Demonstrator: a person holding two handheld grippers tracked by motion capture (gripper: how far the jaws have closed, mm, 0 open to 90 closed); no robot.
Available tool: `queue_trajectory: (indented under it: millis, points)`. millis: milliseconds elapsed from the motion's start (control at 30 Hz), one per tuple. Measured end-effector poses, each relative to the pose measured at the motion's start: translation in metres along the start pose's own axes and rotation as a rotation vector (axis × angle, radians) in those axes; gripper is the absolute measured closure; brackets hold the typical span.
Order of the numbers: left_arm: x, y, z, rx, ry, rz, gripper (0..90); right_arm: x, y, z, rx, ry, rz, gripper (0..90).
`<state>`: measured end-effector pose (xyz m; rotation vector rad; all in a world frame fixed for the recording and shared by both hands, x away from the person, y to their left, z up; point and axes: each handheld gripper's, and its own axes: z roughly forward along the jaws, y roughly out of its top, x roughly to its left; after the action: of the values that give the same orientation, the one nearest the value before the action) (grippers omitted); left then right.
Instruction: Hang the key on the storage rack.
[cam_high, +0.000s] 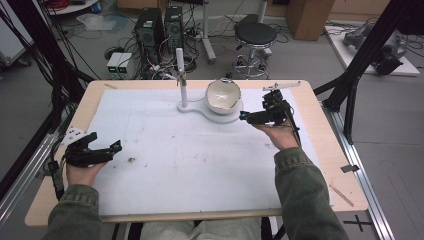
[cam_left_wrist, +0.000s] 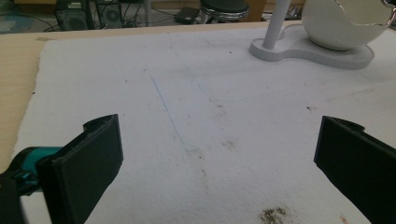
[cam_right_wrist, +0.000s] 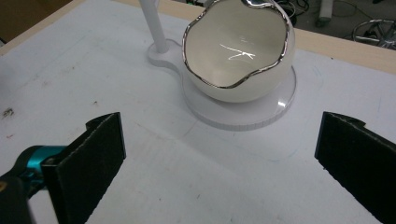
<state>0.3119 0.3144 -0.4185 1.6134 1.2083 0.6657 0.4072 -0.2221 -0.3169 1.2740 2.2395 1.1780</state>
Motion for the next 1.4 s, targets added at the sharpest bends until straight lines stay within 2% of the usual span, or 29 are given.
queue_trajectory:
  millis: [167,400,933,1000,1400]
  points:
    - [0.000,0.000,0.000,-0.004,0.003,-0.004,1.7,-0.004,-0.009,0.003,0.004,-0.001,0.013,0.8]
    - [0.001,0.000,0.000,-0.004,0.006,-0.006,1.7,-0.006,-0.021,0.004,0.010,-0.016,-0.001,0.8]
    - [0.002,0.000,-0.001,-0.007,0.005,-0.011,1.7,-0.012,-0.050,-0.001,-0.006,-0.025,0.035,0.8]
    - [0.002,0.000,-0.001,-0.004,0.005,-0.009,1.7,-0.013,-0.053,-0.001,0.005,-0.027,0.042,0.8]
    - [0.001,0.000,-0.001,-0.001,0.003,-0.004,1.7,-0.019,-0.072,-0.009,-0.039,-0.056,0.070,0.8]
